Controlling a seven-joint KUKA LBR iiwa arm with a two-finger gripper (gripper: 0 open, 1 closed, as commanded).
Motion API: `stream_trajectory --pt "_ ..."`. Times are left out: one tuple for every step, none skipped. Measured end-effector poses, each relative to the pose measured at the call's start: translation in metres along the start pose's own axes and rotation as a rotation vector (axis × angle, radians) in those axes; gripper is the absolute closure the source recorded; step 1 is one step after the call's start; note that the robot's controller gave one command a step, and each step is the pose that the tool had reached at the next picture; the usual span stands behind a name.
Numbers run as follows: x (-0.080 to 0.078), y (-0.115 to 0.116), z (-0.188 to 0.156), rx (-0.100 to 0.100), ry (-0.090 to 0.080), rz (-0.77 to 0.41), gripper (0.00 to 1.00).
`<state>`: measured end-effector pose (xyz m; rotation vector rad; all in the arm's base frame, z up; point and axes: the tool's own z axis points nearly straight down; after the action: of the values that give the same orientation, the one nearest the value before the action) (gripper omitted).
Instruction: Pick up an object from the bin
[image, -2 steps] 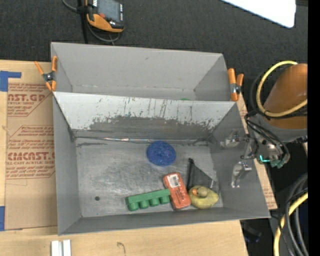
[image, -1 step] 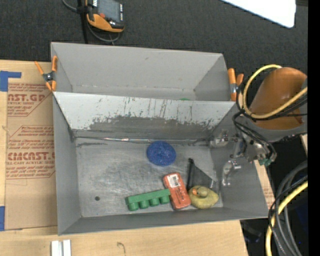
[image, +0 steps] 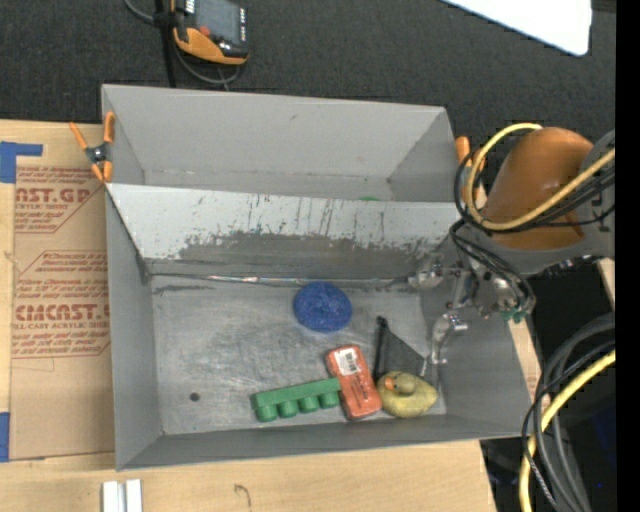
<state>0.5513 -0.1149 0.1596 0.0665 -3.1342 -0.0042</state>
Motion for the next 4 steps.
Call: stream_trajectory --pt "-0.006 0.010 0.023 0.004 -0.021 0.080 0.00" --pt "-0.005 0.038 0.064 0.002 -0.009 0.160 0.00" --pt "-0.007 0.043 0.076 0.001 -0.008 -0.018 0.00" --pt "0.010 0.043 0.077 0.003 -0.054 -0.151 0.00"
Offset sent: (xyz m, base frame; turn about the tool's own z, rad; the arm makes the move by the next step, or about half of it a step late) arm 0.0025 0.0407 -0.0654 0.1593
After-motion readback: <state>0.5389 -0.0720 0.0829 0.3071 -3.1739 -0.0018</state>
